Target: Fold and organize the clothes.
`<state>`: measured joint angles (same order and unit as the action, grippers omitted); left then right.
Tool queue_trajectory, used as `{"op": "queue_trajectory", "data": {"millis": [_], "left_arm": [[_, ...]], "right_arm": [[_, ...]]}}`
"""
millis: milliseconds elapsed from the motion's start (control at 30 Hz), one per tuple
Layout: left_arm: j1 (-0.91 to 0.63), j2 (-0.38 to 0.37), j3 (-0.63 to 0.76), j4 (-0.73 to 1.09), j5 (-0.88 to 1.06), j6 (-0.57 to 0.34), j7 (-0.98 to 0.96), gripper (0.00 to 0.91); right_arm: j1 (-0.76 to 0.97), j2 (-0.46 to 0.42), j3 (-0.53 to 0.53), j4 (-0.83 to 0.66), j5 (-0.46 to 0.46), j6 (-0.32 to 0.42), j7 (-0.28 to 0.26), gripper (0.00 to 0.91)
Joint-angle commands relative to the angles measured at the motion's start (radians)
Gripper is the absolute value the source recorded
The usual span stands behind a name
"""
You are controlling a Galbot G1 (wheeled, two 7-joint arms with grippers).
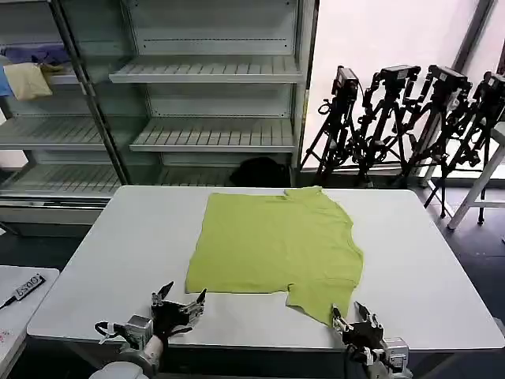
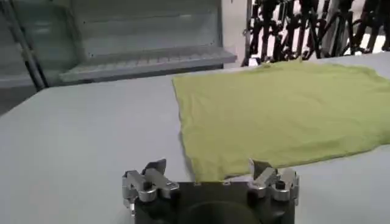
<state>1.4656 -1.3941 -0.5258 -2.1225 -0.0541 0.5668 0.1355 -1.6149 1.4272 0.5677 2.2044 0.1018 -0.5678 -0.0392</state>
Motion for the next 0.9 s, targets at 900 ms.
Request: {"op": "queue_trajectory", "data": {"millis": [900], "left_arm": [[-0.014, 0.003, 0.009, 0.012, 0.027, -0.053, 0.043, 0.0]], "right_arm": [[0.001, 0.005, 0.021, 0.023, 0.088, 0.039, 0.01, 0.0]]}}
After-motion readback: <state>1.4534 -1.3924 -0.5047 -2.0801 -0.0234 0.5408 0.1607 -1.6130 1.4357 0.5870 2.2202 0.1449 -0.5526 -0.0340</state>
